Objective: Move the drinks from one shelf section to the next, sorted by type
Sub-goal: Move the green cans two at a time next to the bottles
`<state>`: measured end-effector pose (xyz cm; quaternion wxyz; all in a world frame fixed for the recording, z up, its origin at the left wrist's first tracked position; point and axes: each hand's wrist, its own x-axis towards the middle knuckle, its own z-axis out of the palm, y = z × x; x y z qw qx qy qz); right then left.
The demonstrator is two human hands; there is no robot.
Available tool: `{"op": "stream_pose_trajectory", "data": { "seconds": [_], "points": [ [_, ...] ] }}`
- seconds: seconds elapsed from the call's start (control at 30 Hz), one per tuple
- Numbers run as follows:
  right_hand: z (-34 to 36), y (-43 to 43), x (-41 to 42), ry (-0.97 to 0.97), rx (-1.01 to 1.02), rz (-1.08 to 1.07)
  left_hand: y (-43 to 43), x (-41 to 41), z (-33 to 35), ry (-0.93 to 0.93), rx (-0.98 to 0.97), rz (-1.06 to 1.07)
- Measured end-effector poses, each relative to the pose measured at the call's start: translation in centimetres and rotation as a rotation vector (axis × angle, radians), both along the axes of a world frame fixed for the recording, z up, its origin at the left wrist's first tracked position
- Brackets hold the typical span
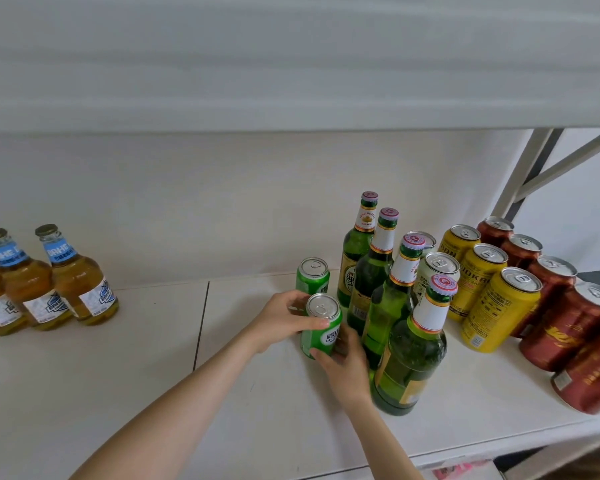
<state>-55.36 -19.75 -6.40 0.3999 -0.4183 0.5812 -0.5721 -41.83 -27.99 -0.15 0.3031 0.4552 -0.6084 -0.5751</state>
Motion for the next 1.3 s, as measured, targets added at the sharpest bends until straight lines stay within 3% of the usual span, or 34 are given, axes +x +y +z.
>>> {"op": "stream_pose_trajectory", "data": {
  "seconds": [0.5,1.0,1.3],
  "points": [
    [0.3,-2.7,0.0,-0.043,-0.015,-0.010,-0.9,-0.8,-0.2,-0.042,-0.031,0.180],
    [0.0,-3.0,-0.3,0.021,0.025,-0.002,-1.3,-0.2,-0.2,-0.100,-0.084,0.137],
    [0.1,0.2,-0.1,0.327,0.162,-0.043,0.1,4.1,-1.3,-0.216,-0.141,0.193]
  ]
}}
